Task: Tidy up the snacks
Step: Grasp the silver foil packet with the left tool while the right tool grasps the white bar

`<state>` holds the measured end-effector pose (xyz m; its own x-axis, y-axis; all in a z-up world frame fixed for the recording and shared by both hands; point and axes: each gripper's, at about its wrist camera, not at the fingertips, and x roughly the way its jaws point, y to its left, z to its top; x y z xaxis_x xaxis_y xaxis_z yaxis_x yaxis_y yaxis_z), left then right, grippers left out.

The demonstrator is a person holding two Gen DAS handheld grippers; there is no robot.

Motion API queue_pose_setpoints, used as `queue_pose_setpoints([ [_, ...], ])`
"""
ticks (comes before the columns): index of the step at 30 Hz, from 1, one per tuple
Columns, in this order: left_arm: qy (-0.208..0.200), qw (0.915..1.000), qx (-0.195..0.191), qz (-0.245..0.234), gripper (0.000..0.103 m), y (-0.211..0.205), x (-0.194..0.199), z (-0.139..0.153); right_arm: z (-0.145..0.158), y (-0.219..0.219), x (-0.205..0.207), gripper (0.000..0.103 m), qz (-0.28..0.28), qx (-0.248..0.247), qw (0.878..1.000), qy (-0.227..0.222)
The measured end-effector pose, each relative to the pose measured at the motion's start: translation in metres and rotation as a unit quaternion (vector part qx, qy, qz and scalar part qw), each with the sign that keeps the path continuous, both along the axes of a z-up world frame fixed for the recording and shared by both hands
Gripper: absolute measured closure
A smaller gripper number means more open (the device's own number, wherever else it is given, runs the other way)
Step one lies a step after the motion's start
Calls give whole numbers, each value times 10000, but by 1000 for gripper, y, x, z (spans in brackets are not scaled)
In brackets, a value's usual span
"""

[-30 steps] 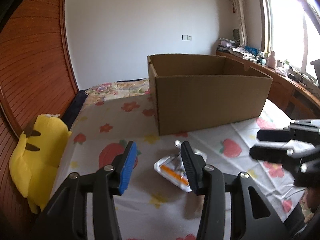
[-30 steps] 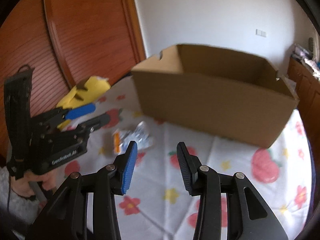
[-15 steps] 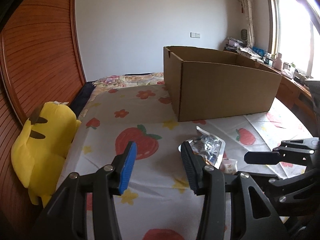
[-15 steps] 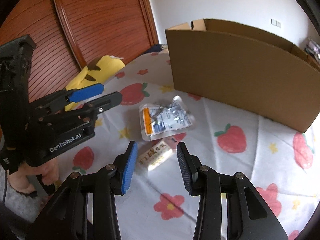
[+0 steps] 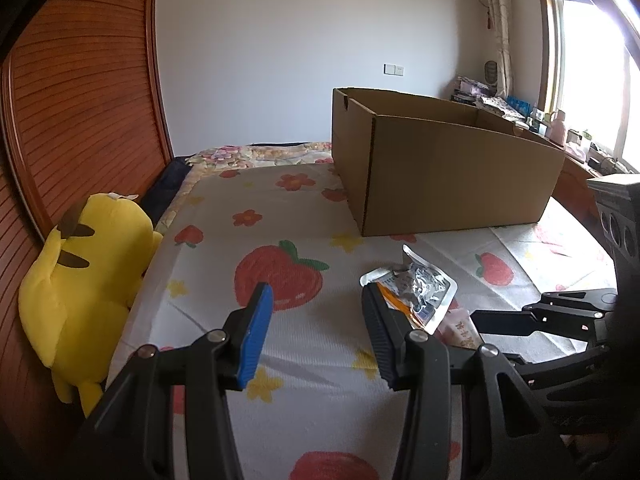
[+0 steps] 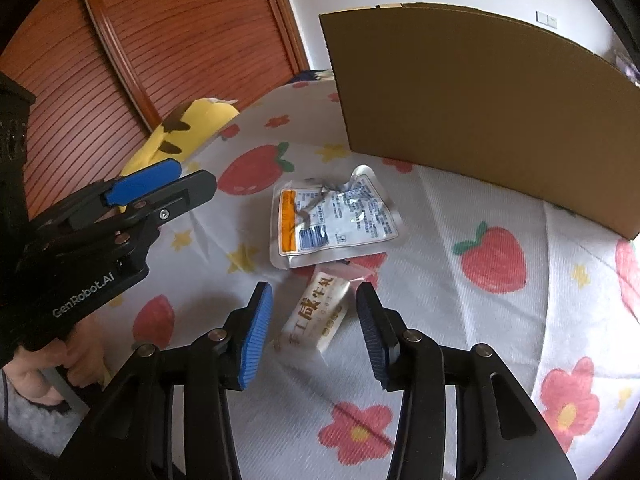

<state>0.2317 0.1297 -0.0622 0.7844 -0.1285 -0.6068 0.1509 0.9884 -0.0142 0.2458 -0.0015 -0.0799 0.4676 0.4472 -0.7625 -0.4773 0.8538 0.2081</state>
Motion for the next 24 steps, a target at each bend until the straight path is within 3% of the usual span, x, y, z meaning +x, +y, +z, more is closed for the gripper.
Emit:
queue_pose_setpoints([
  [3,9,10000,5,-42,56,-3,1,0,0,2,-1,64,10,-132,9999,-67],
  [7,22,9999,17,-120,56,-8,3,0,-1,1,-5,81,70,-312,9994,-162],
  [15,205,9979,152,-604,55,-31,17,0,7,-26,-13,82,21,-303,9991,-310],
  [24,535,9868,603,-1405,53,-63,37,-6,12,-76,-23,82,-167,-627,9958,-643],
])
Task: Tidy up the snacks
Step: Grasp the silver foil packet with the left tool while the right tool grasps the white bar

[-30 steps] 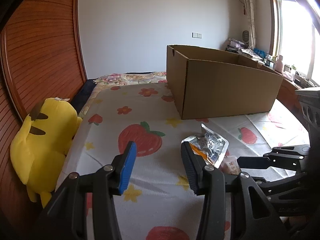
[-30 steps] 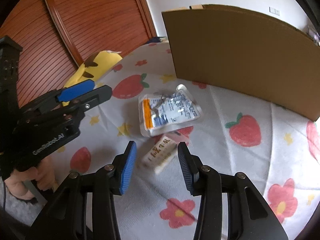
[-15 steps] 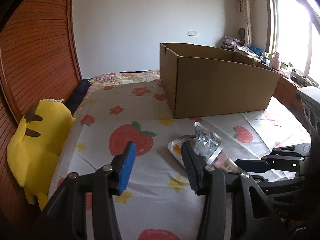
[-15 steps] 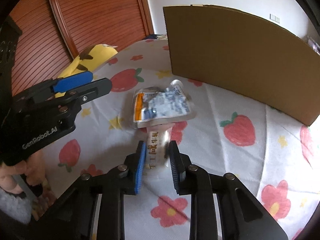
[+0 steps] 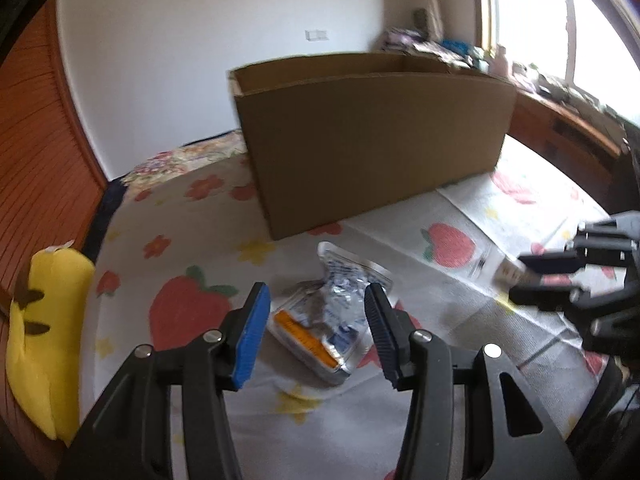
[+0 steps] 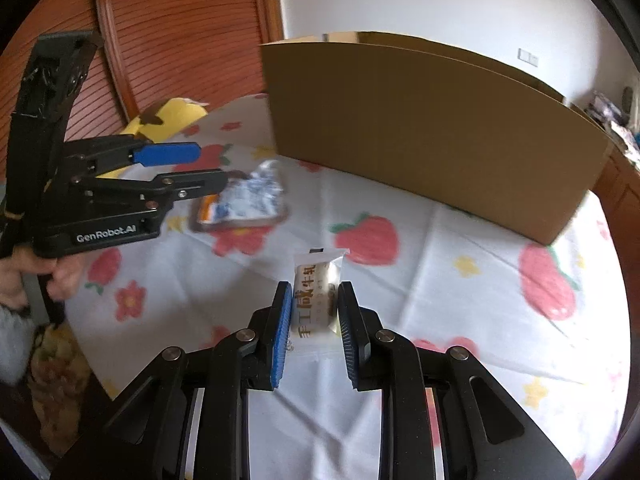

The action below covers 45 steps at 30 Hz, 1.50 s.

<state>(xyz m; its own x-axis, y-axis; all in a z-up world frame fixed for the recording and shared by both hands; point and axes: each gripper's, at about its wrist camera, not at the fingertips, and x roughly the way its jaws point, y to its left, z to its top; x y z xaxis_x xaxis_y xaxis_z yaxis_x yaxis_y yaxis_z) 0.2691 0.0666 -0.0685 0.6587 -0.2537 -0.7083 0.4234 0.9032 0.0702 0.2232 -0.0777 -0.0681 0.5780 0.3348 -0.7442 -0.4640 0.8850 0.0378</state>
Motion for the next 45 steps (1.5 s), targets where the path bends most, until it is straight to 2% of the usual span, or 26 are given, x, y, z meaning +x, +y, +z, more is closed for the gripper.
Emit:
queue_pose_setpoints([
  [6,263,9984,337,-380,52,-17,12,-8,1,-29,7,81,-209,11,9998,-20],
  [11,431,9974,403,-408,51,-21,19,-13,0,-42,16,81,-328,50,9994,-25],
  [14,477,9972,416,-404,45,-22,22,-15,-2,-44,19,81,-352,52,9994,-32],
  [17,449,9971,433,-426,36,-23,24,-17,-6,-48,21,81,-343,53,9994,1],
  [27,460,9963,427,-591,35,-24,29,-13,-9,-48,21,81,-212,221,9995,92],
  [31,236,9961,384,-765,35,-23,23,3,-9,-50,20,81,-208,298,9992,134],
  [34,222,9946,508,-883,34,-28,29,5,-9,-49,20,81,-182,301,9993,139],
  [39,476,9928,561,-946,35,-30,48,-5,-10,-51,22,81,-164,311,9992,167],
  [45,1130,9885,114,-995,35,-18,59,-11,-10,-50,23,81,-149,324,9992,177],
])
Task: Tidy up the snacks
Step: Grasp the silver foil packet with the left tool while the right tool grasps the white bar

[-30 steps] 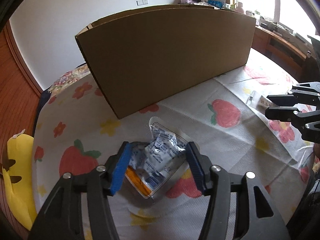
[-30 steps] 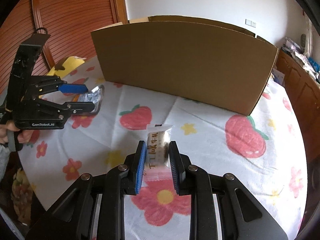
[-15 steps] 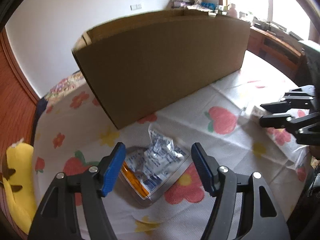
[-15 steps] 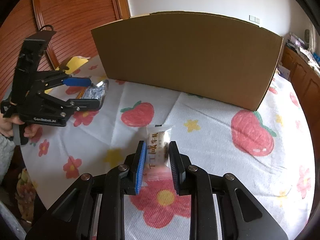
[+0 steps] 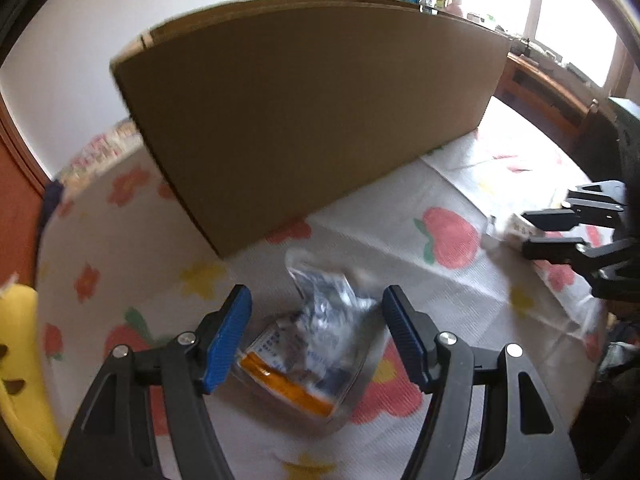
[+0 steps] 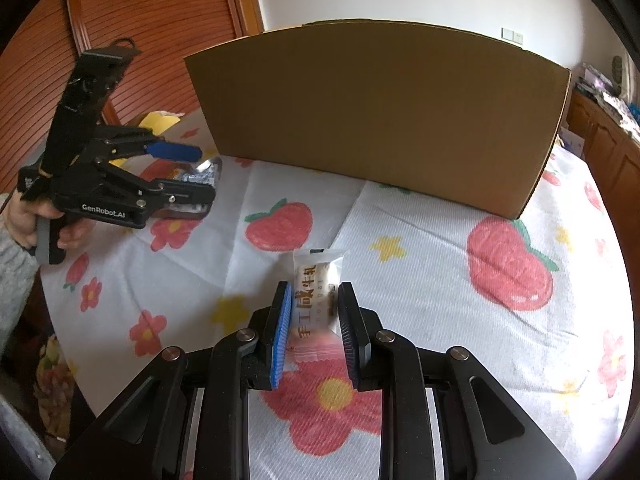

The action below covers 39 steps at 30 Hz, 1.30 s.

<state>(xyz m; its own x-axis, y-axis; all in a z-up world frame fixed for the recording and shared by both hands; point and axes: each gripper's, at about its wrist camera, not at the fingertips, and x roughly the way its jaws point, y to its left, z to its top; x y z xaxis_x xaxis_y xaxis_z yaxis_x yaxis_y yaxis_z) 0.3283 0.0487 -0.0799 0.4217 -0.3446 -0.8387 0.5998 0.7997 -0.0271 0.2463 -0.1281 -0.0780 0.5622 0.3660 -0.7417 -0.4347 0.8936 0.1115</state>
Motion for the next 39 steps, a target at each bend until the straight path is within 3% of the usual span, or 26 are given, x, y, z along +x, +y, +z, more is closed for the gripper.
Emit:
queue_pose_setpoints([
  [6,251,9995,-147,-89,35,5,-18,0,-2,-3,4,81,8,50,10000,36],
  [12,66,9999,74,31,34,-7,-25,-5,-2,-3,4,81,7,39,10000,29],
  [28,-180,9985,-46,523,35,-15,-17,-8,-3,-4,5,81,6,37,10000,36],
  [33,-285,9976,-83,624,46,-15,-31,-8,-3,-4,5,81,5,37,10000,36],
  [39,-535,9943,-16,920,48,-18,-49,-7,-3,-4,5,81,10,35,10000,40],
])
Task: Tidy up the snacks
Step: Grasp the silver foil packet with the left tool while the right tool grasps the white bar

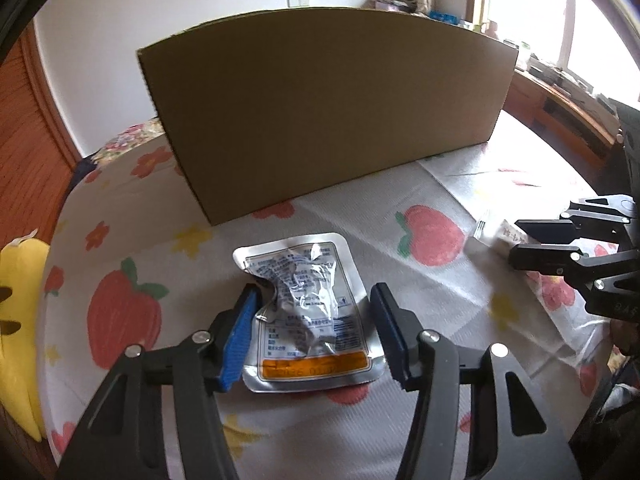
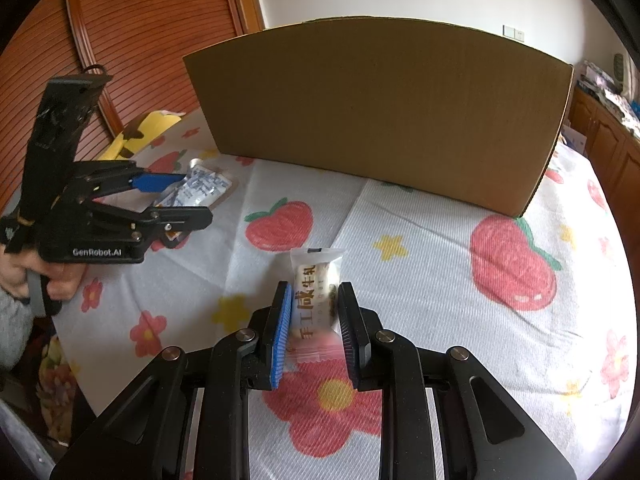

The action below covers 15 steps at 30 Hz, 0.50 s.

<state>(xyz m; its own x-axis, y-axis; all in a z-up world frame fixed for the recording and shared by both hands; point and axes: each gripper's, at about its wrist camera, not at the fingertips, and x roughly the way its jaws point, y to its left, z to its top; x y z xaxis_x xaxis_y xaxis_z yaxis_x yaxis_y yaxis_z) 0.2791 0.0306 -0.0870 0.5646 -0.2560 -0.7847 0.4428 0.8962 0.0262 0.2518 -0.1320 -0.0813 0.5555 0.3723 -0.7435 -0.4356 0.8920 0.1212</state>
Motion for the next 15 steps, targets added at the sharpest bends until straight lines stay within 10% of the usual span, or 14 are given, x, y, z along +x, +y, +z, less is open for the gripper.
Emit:
queue_pose_setpoints([
  [15,-528,9981,58,324,47,-8,-26,18,1,-1,-1,82,62,0,10000,-53],
])
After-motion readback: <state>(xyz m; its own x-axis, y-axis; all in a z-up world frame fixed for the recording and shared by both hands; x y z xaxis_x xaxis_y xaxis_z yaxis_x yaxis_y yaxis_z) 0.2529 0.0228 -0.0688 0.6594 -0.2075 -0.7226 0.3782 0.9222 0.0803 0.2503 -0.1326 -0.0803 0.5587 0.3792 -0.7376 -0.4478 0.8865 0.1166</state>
